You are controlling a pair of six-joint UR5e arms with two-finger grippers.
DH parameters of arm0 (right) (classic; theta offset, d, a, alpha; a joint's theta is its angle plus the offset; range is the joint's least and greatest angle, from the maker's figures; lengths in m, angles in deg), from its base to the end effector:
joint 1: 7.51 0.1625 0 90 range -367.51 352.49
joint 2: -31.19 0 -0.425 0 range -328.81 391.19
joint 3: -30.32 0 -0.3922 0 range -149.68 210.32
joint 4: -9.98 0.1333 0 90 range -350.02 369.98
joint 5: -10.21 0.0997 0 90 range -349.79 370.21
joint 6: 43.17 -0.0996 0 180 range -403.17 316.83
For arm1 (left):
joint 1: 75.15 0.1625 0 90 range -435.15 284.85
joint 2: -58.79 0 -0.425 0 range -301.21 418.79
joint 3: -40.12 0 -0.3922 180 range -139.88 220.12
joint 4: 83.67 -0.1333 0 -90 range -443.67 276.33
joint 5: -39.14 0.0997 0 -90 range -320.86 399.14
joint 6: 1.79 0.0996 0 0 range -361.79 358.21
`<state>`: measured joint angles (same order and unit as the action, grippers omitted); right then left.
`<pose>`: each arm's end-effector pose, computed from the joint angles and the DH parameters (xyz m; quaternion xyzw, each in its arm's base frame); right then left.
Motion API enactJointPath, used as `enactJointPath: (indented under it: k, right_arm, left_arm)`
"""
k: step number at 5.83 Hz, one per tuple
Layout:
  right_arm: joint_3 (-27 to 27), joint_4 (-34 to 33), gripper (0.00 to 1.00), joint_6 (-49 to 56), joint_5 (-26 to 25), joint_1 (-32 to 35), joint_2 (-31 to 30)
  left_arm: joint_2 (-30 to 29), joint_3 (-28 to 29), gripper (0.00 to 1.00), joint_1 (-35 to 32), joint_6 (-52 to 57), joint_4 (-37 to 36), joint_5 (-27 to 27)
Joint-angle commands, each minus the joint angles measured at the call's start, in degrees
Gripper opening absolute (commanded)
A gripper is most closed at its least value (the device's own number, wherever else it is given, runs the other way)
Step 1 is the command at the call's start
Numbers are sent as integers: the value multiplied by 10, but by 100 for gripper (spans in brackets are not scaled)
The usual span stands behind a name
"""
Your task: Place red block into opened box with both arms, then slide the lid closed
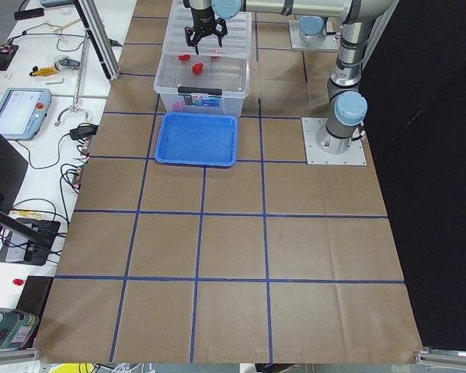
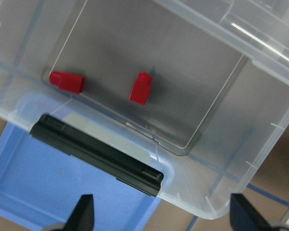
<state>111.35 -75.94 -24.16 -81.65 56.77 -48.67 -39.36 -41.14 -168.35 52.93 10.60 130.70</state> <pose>-0.1246 -0.5584 0.4646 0.0577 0.9972 0.0485 0.0024 -0.1608 -0.5374 0.4815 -0.4843 -0.8742 -0.0348 0.0017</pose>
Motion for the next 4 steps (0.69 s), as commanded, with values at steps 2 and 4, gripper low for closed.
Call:
enactJointPath:
  k: [2,4]
  right_arm:
    - [1,-52,100,43,-38,-62,58]
    - [55,-140,100,59,-38,-79,72]
  left_arm:
    - [38,-19,98,44,-285,-30,-11]
    - [32,-15,98,45,-451,-56,-26]
